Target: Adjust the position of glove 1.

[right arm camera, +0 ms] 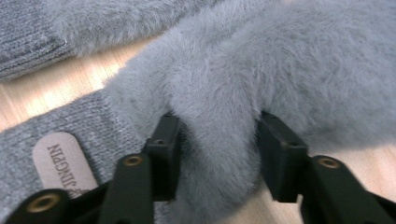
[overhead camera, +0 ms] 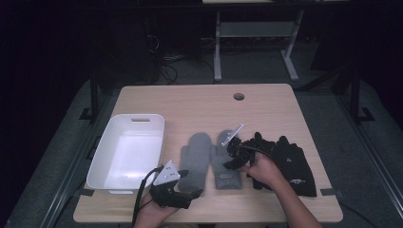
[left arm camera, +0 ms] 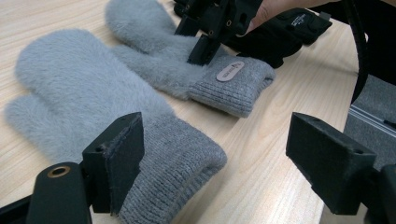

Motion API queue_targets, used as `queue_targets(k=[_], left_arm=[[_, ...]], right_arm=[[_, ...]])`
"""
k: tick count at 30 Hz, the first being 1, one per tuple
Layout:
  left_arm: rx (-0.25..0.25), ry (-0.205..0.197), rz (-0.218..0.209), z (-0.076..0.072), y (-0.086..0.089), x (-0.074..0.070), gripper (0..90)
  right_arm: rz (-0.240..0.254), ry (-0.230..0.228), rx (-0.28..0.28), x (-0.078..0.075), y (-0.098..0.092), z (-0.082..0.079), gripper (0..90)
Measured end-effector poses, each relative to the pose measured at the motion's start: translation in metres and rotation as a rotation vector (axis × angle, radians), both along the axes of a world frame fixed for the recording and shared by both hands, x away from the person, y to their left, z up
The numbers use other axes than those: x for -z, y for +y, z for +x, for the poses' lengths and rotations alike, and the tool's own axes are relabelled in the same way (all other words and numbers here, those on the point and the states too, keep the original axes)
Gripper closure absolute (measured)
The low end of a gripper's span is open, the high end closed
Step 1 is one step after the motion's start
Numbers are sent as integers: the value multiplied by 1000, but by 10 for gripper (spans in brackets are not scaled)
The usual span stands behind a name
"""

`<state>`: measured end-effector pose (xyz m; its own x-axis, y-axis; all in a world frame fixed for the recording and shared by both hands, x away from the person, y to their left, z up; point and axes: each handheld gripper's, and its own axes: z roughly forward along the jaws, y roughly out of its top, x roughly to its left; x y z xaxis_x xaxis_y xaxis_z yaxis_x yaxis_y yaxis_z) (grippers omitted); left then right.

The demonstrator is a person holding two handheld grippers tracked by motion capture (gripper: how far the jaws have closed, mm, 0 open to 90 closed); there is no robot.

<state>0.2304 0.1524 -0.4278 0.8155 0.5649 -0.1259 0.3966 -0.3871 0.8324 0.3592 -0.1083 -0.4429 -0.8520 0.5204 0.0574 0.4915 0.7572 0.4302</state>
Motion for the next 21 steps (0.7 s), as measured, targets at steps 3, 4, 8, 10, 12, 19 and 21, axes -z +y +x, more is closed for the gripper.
queue_targets(k=[3, 4, 8, 10, 12, 19, 21], left_arm=[[0, 1, 1, 0, 1, 0, 190], [0, 6, -1, 0, 0, 0, 190], [-4, 11, 0, 0, 0, 1, 191], [-3, 8, 2, 0, 0, 0, 191], [-2, 7, 6, 0, 1, 0, 191], [-6, 5, 4, 0, 2, -1, 190], [-9, 5, -2, 0, 3, -1, 190]], right_arm=[[20, 12, 19, 0, -1, -2, 648], [27, 19, 28, 0, -2, -3, 680], [38, 28, 50, 0, -3, -5, 740], [51, 41, 62, -1, -5, -5, 762], [59, 41, 64, -1, -6, -5, 777], [105, 39, 98, -5, -12, -9, 804], [105, 32, 101, -6, -12, -10, 807]])
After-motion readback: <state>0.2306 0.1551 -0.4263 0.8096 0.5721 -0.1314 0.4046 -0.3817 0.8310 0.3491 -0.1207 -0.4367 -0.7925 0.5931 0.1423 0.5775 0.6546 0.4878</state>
